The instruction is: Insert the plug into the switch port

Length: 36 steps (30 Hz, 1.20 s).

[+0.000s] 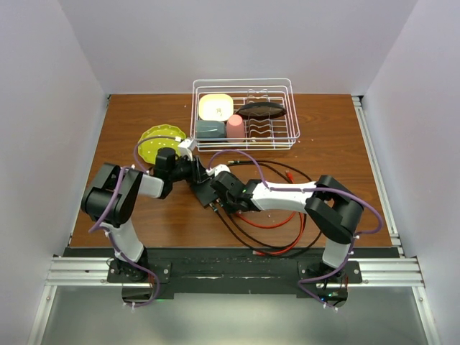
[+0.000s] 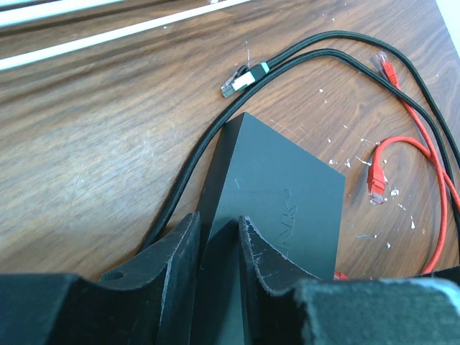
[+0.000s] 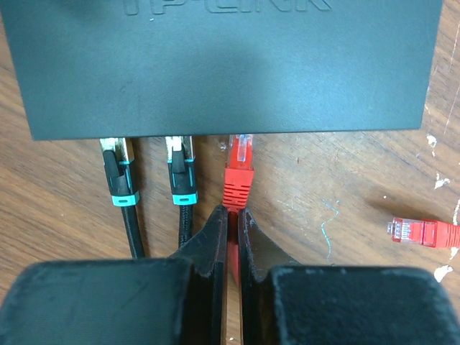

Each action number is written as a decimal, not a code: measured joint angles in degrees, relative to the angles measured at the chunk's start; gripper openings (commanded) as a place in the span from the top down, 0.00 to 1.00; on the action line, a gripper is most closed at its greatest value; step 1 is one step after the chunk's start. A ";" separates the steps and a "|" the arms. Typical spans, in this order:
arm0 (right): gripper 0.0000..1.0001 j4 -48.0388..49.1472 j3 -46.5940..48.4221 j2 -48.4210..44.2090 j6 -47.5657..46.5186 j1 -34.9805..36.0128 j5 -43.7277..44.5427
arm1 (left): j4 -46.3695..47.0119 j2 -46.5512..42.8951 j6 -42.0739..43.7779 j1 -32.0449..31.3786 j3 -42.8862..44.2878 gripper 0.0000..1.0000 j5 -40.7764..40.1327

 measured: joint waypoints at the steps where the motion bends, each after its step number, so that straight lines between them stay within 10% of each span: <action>1: 1.00 0.00 0.00 0.00 -0.33 0.00 0.02 | -0.04 0.15 0.15 -0.20 0.26 0.70 -0.07; 21: 1.00 -0.44 0.04 -0.04 -1.64 -0.07 0.57 | -0.96 5.97 5.14 -3.74 7.82 0.71 2.89; 36: 1.00 -0.76 0.13 0.04 1.57 -0.04 1.73 | -4.42 6.45 8.11 -4.35 10.19 0.95 4.17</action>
